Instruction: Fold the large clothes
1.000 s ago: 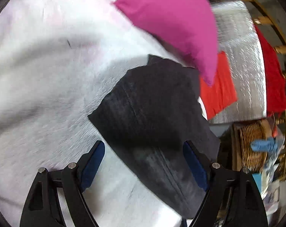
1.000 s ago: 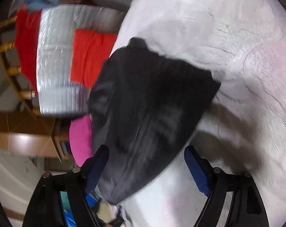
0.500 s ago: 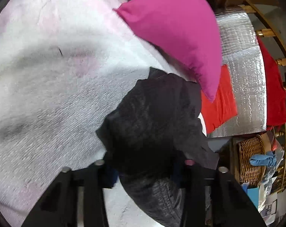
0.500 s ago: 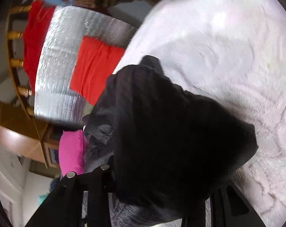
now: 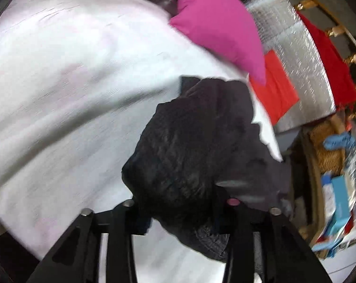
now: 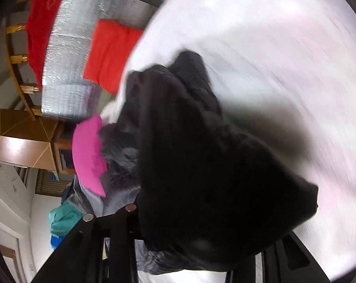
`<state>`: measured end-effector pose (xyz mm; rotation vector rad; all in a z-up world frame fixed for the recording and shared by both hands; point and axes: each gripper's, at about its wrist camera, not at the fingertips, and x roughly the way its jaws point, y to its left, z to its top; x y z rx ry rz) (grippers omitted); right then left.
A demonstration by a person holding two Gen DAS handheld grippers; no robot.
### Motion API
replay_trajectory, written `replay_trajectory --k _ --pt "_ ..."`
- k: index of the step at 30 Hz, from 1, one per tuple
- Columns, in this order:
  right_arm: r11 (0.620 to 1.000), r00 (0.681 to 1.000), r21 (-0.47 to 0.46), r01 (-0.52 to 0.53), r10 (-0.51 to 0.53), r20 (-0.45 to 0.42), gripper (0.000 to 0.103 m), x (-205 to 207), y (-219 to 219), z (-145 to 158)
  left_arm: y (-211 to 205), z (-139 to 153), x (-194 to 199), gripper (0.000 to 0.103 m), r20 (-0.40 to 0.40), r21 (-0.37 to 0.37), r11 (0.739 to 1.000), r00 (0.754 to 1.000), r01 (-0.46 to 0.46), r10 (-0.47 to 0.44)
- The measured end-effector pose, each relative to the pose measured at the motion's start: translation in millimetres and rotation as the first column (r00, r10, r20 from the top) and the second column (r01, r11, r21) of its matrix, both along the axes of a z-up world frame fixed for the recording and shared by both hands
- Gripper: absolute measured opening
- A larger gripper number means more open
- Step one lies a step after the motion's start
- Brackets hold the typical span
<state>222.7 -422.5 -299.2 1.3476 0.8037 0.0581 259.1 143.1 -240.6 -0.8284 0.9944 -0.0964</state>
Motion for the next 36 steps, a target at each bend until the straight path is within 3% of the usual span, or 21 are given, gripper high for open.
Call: replay_trajectory --k 2,3,4,7,9,11,13,15,18,21,24,26,30,33,35,36 --pt "0.999 1.0 0.046 -0.021 0.022 -0.02 0.056 -14.0 -1.9 -1.2 13.3 3.2 -16.6 0.054 -0.028 -0.017 1.0 0.999 0.015 -0.015" --pt "0.999 0.998 0.023 -0.044 0.044 -0.037 0.064 -21.7 -2.8 5.1 19.0 8.2 -24.5 0.055 -0.038 -0.012 0.999 0.999 0.031 -0.031" --pt "0.998 0.997 -0.013 -0.062 0.061 -0.046 0.07 -27.2 -3.1 11.6 25.0 16.8 -33.3 0.057 -0.037 0.007 0.999 0.998 0.052 -0.051" --pt "0.961 0.979 -0.192 -0.201 0.191 -0.072 0.071 -47.9 -2.6 47.4 41.8 56.2 -59.2 0.06 0.015 0.147 0.987 0.997 0.066 -0.069" --pt "0.926 0.968 -0.287 -0.246 0.248 -0.031 0.071 -58.5 -6.4 76.3 50.6 89.4 -63.0 0.07 0.114 0.216 0.976 0.992 0.021 -0.047" --pt "0.903 0.969 -0.375 -0.21 0.243 0.043 0.071 -57.1 -13.1 111.1 46.9 108.5 -52.2 0.08 0.173 0.256 0.967 0.983 0.007 -0.053" --pt "0.879 0.967 -0.448 -0.164 0.234 0.105 0.078 -40.5 -14.9 134.1 28.0 115.9 -19.2 0.083 0.143 0.325 0.945 0.987 0.028 -0.079" --pt "0.842 0.971 -0.526 -0.124 0.212 0.11 0.079 -12.3 -11.9 146.3 13.7 108.2 14.1 0.083 0.093 0.333 0.942 0.993 0.041 -0.077" --pt "0.726 0.99 -0.686 -0.051 0.128 0.062 0.079 50.3 -3.9 146.3 -3.3 84.2 66.4 0.083 0.025 0.275 0.96 0.998 0.043 -0.052" --pt "0.664 0.993 -0.741 -0.099 0.113 -0.031 0.079 101.8 0.9 127.3 -19.8 52.0 109.7 0.083 -0.046 0.282 0.957 0.997 0.069 -0.058" --pt "0.647 0.991 -0.753 -0.122 0.125 -0.053 0.079 140.6 3.2 115.3 -36.6 32.2 120.5 0.083 -0.05 0.315 0.947 0.997 0.072 -0.059" --pt "0.645 0.991 -0.753 -0.134 0.11 -0.081 0.079 167.0 -0.5 111.8 -44.4 17.7 132.1 0.083 -0.128 0.305 0.947 0.99 0.102 -0.065" --pt "0.681 0.982 -0.708 -0.189 0.154 -0.113 0.079 202.1 -0.8 99.1 -48.6 16.0 143.0 0.083 -0.125 0.324 0.939 0.989 0.112 -0.075" --pt "0.659 0.97 -0.713 -0.24 0.181 -0.16 0.078 218.3 7.8 87.0 -46.2 12.5 150.2 0.083 -0.126 0.309 0.942 0.987 0.134 -0.099" --pt "0.606 0.963 -0.748 -0.27 0.177 -0.203 0.065 221.6 16.9 83.2 -45.3 10.6 151.9 0.082 -0.123 0.308 0.941 0.987 0.14 -0.107" --pt "0.559 0.962 -0.783 -0.274 0.164 -0.219 0.047 220.8 22.0 84.6 -45.4 11.5 151.2 0.079 -0.117 0.309 0.941 0.987 0.138 -0.106"
